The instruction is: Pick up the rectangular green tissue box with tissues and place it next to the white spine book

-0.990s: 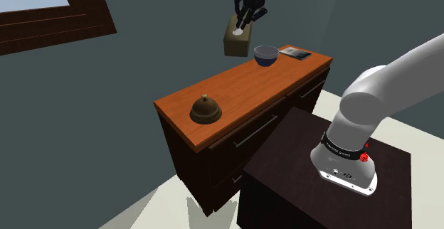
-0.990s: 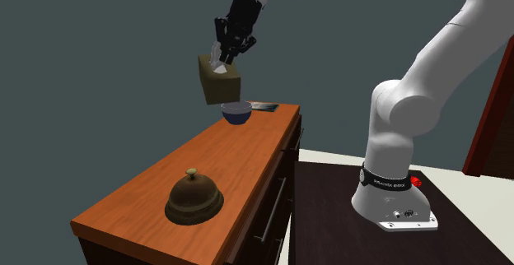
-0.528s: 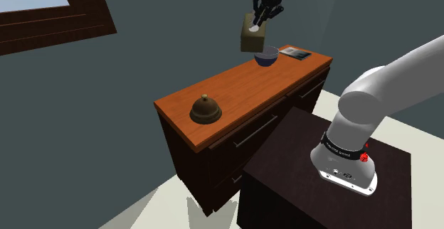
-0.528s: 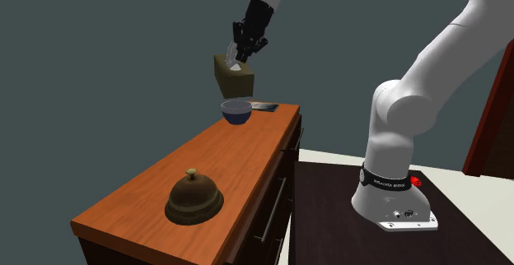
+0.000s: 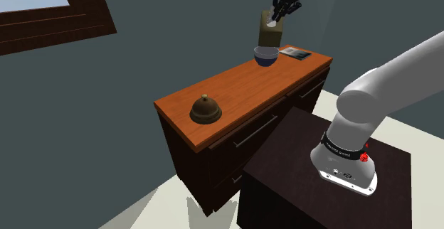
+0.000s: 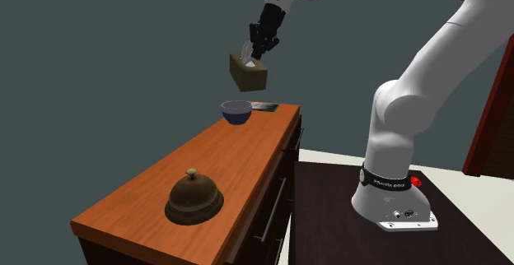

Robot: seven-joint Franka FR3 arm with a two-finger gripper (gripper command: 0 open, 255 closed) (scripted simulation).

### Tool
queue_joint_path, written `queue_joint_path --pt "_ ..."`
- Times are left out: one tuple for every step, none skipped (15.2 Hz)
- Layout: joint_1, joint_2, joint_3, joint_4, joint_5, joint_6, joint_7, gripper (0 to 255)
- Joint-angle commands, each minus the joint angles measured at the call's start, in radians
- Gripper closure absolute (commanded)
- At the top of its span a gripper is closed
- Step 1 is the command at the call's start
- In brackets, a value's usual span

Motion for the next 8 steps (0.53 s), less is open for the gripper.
queue_joint_path --pt "-0.012 0.02 -0.05 0.03 -0.009 -0.024 -0.055 255" --pt "-0.016 0.033 -0.073 0.046 -0.011 -0.034 -0.08 255" --pt "-0.019 0.048 -0.095 0.064 -0.012 -0.044 -0.105 255" --pt "-0.022 0.063 -0.119 0.083 -0.013 -0.054 -0.13 255" --pt "-0.024 0.08 -0.142 0.103 -0.013 -0.065 -0.155 255" --pt "-0.026 0.099 -0.165 0.124 -0.011 -0.075 -0.18 255" --pt "-0.027 0.118 -0.189 0.147 -0.009 -0.086 -0.206 255" --pt "-0.028 0.139 -0.214 0.17 -0.005 -0.097 -0.232 255"
